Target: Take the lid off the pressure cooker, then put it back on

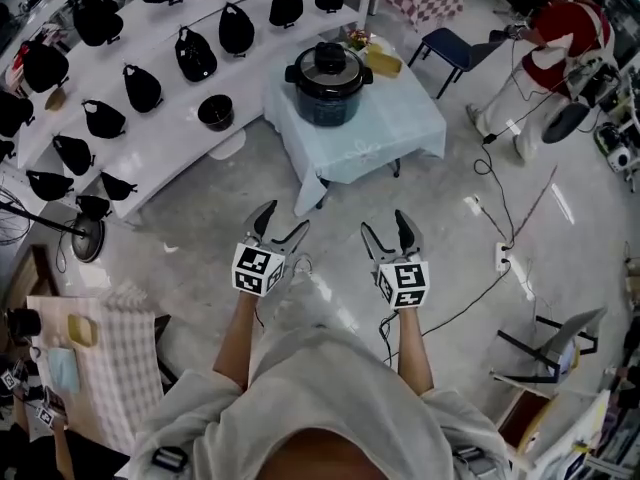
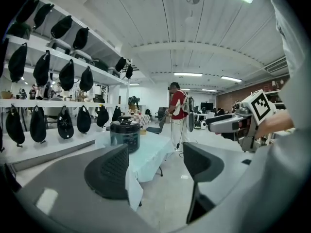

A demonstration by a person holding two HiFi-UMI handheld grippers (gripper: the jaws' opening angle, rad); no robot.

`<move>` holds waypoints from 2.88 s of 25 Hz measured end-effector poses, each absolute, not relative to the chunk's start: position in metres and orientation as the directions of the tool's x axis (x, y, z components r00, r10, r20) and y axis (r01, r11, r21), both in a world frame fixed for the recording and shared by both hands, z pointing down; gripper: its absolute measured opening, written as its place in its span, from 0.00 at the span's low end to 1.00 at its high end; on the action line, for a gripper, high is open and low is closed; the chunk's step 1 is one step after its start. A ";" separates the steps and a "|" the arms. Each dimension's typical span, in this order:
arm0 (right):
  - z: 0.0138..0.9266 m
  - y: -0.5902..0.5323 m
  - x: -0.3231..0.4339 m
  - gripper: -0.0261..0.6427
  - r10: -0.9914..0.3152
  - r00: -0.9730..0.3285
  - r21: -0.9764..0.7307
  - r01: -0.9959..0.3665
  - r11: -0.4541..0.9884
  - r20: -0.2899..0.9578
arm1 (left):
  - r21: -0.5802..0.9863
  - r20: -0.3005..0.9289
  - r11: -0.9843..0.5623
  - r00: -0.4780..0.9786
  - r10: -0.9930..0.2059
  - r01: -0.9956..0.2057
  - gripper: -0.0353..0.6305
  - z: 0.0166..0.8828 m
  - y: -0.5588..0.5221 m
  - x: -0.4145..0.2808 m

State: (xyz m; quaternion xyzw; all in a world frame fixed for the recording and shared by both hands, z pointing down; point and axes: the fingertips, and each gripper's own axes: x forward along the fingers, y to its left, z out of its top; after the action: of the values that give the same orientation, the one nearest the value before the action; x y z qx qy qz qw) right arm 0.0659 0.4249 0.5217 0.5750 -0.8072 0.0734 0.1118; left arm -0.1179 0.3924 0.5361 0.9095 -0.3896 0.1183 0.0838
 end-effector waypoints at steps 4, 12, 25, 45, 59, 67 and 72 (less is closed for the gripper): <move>0.519 0.370 0.067 0.50 -0.918 -0.291 0.013 -0.952 0.305 0.268 | 0.062 0.274 -0.706 0.692 -0.668 -0.706 0.55 0.534 0.334 -0.111; 0.499 0.259 0.069 0.50 -0.935 -0.238 0.033 -0.966 0.255 0.262 | 0.067 0.251 -0.740 0.729 -0.637 -0.669 0.55 0.516 0.210 -0.104; 0.516 0.160 0.083 0.50 -0.939 -0.179 0.019 -0.981 0.193 0.295 | 0.075 0.277 -0.784 0.768 -0.577 -0.616 0.55 0.527 0.097 -0.083; 0.515 -0.044 0.155 0.50 -0.890 -0.362 -0.038 -0.930 0.366 0.276 | 0.037 0.295 -0.680 0.658 -0.693 -0.732 0.55 0.517 -0.075 -0.008; 0.544 -0.095 0.148 0.50 -0.807 -0.477 -0.105 -0.875 0.472 0.347 | 0.053 0.338 -0.602 0.581 -0.740 -0.797 0.55 0.531 -0.133 -0.011; 0.543 -0.119 0.114 0.50 -0.818 -0.458 -0.086 -0.884 0.459 0.348 | 0.075 0.314 -0.649 0.636 -0.705 -0.757 0.55 0.535 -0.165 -0.036; 0.542 -0.129 0.085 0.50 -0.830 -0.418 -0.053 -0.901 0.430 0.368 | 0.091 0.288 -0.684 0.677 -0.677 -0.723 0.55 0.533 -0.185 -0.061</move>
State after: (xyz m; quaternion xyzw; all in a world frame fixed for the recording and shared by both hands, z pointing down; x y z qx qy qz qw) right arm 0.0852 -0.1289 0.5424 0.5195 -0.8332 0.1219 0.1447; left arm -0.0611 -0.1847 0.5328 0.9103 -0.3847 0.1165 0.0991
